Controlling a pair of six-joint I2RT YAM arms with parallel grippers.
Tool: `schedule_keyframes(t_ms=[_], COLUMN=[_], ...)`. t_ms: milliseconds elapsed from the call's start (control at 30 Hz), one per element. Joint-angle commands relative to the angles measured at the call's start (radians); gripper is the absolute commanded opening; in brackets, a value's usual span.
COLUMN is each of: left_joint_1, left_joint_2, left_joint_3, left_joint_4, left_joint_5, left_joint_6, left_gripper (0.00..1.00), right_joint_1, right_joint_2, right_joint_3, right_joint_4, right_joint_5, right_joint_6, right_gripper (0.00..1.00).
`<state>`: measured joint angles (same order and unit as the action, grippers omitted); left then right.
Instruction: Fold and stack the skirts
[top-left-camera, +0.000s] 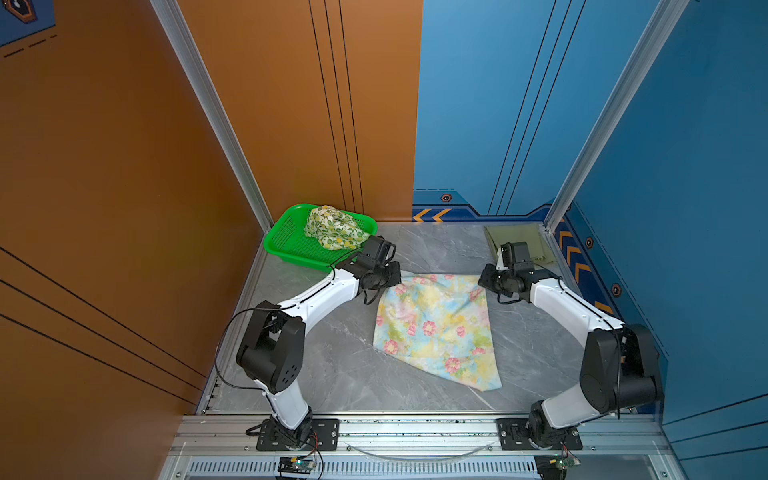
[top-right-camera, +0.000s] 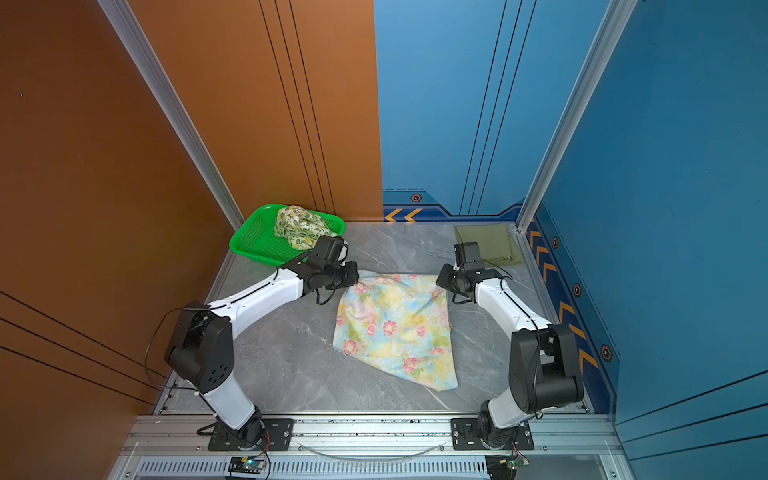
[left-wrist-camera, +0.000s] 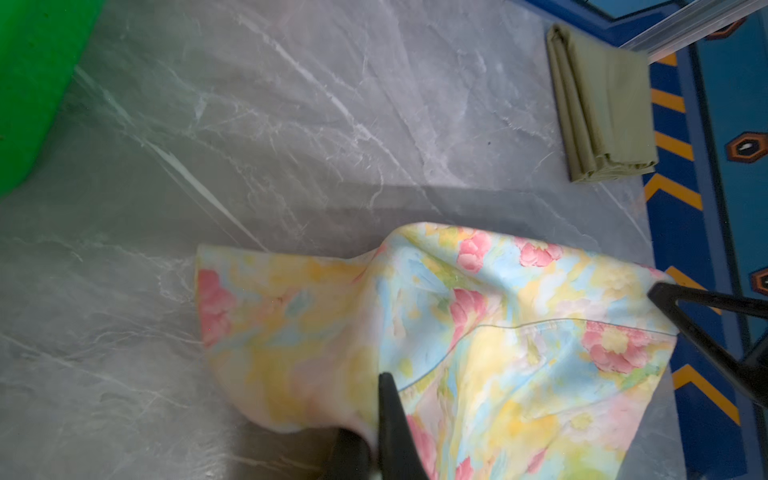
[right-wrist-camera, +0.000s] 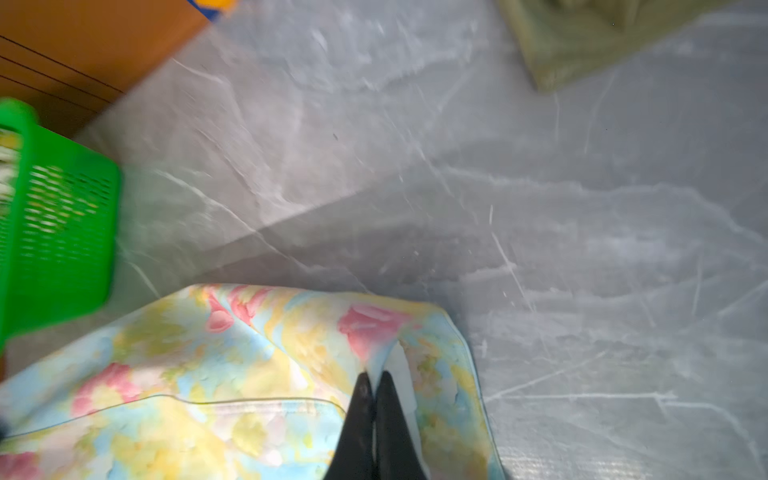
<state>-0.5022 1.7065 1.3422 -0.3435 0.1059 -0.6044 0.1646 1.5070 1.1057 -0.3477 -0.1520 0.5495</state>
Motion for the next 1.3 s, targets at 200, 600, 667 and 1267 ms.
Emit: schedule_keyframes(t_ms=[200, 600, 667, 1267], left_joint_1=[0.093, -0.077, -0.149, -0.25], left_joint_2=[-0.011, -0.264, -0.351, -0.361], left_joint_3=[0.409, 0.089, -0.138, -0.502], left_joint_4=[-0.191, -0.089, 0.006, 0.034], left_joint_5=[0.044, -0.001, -0.047, -0.188], left_joint_6=[0.11, 0.157, 0.109, -0.058], left_gripper=[0.0, 0.48, 0.69, 0.92], right_joint_1=[-0.025, -0.006, 0.005, -0.069], right_joint_2=[-0.001, -0.349, -0.5, -0.329], right_joint_3=[0.468, 0.133, -0.085, -0.28], right_joint_4=[-0.117, -0.093, -0.076, -0.104], right_joint_5=[0.013, 0.014, 0.07, 0.092], right_joint_6=[-0.031, -0.072, -0.05, -0.013], right_gripper=[0.0, 0.23, 0.68, 0.85])
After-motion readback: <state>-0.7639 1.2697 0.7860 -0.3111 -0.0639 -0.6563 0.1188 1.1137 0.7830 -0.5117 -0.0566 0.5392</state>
